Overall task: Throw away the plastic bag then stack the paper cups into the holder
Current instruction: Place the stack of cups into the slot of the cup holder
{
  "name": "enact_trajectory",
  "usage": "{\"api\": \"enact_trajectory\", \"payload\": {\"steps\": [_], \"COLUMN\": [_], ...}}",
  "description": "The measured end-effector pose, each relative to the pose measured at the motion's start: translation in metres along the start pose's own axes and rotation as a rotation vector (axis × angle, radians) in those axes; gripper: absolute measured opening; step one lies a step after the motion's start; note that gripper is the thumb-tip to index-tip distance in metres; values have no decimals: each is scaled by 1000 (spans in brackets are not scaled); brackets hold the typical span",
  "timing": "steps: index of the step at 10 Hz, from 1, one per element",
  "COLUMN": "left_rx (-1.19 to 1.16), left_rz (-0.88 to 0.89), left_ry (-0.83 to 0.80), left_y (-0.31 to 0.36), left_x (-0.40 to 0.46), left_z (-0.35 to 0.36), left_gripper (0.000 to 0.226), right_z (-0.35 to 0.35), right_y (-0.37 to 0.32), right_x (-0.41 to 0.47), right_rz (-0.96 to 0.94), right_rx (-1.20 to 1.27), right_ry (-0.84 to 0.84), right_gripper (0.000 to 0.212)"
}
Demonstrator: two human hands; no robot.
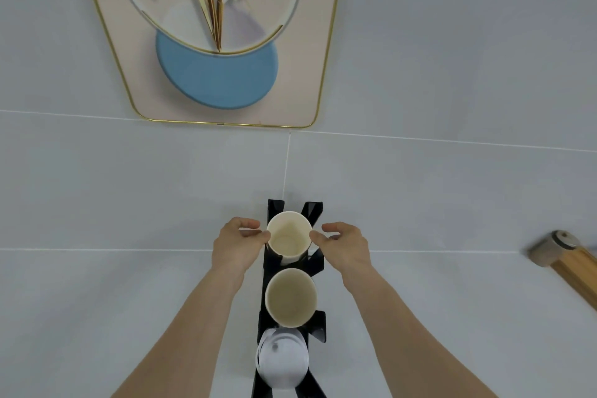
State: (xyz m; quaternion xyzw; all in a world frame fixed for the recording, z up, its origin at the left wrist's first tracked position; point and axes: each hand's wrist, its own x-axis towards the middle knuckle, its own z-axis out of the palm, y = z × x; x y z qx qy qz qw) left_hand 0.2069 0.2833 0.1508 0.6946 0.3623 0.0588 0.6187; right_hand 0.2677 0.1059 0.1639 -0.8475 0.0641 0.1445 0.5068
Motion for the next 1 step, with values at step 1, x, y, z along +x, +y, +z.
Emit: {"api": "enact_trajectory", "payload": {"steps": [1], "left_rx": [171], "left_rz": [67], "left_ry": [32], "left_y": [7], "left_x": [-7], "left_z": [-3], "left_gripper": [38], "right_z": [-10], "right_y": [1], "right_x": [-9], "right_rz": [-57], "right_rx": [-135], "right_ry": [-21], "right_gripper": [68]}}
